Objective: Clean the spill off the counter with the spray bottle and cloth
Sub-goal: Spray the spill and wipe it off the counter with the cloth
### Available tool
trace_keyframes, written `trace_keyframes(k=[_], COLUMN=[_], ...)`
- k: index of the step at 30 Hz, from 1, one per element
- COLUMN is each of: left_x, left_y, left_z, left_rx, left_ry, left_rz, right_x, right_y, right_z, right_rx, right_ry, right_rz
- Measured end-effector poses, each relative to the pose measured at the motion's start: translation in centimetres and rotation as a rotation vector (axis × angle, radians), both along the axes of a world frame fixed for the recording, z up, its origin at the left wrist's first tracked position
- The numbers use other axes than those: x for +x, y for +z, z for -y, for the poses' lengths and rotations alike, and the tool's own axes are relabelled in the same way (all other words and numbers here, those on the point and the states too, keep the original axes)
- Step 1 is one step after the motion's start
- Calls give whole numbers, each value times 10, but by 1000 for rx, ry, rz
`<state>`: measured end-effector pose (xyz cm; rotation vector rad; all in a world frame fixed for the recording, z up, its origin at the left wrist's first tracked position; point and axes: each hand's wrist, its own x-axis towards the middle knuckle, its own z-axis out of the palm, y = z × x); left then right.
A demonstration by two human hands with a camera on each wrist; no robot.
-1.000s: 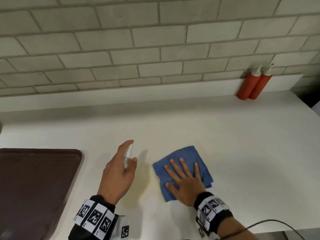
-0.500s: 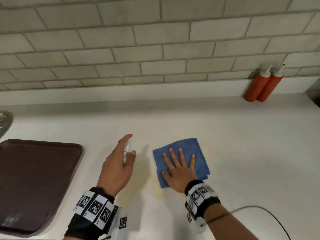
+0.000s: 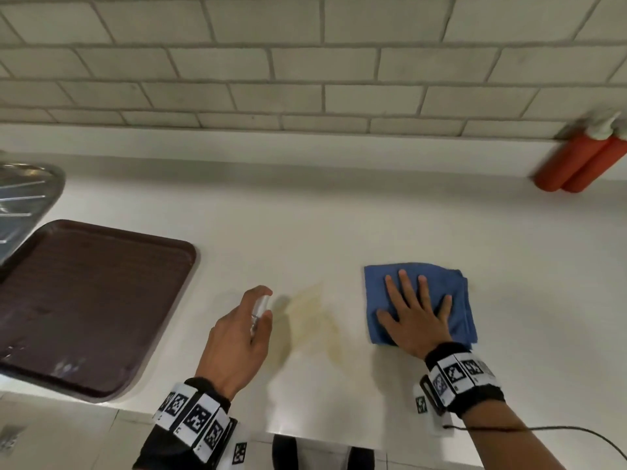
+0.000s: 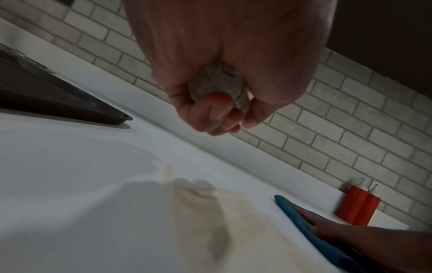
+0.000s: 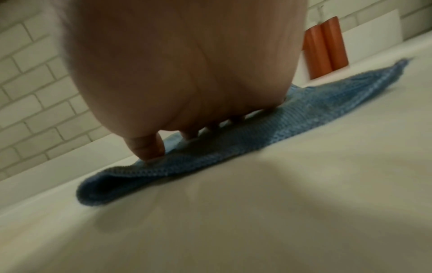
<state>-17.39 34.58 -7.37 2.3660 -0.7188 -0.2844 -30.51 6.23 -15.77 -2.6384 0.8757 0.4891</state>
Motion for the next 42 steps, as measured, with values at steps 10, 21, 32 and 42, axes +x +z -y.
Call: trace_keyframes(k=[10, 21, 32, 42], left_x=[16, 36, 45, 24], left_y=[1, 8, 31, 35], left_z=[-17, -32, -48, -23], left_rx=[-61, -178, -246, -254], left_ry=[57, 0, 59, 101], left_rz=[-9, -78, -49, -85], right_x=[68, 37, 96, 77], right_y=[3, -6, 5, -2], right_z=[-76, -141, -217, -66], right_rx=[-14, -54, 3, -4], right_ry=[218, 336, 572, 246], right_rz=[28, 120, 34, 48])
